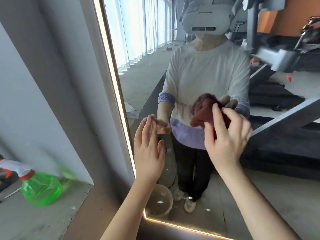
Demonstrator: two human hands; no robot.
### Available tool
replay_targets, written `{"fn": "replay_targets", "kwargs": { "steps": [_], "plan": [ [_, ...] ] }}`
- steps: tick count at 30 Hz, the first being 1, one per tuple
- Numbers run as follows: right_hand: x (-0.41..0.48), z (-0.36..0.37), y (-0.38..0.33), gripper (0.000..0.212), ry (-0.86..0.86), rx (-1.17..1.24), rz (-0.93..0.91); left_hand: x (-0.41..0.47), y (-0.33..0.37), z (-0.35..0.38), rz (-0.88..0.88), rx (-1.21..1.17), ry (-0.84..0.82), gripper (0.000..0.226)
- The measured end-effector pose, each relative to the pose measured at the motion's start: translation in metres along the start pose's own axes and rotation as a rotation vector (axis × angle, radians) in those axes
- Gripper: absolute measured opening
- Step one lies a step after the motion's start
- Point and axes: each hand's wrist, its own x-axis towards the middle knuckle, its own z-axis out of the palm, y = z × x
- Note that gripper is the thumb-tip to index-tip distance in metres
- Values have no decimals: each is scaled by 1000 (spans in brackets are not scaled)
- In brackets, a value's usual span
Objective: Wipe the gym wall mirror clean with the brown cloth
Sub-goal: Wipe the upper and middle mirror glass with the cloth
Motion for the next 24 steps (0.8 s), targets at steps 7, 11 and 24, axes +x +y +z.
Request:
{"fn": "replay_targets", "kwargs": {
  "steps": [7, 11, 24],
  "plan": [
    [-20, 8, -22, 36, -152, 35, -299, 2, 1, -2, 13, 26, -13, 56],
    [2, -4, -3, 34, 20, 6, 164, 3, -2, -6, 24, 37, -33, 55],
    [14, -12, -18, 31, 17, 107, 299, 39, 23, -19, 145, -30, 28, 52]
  ]
}}
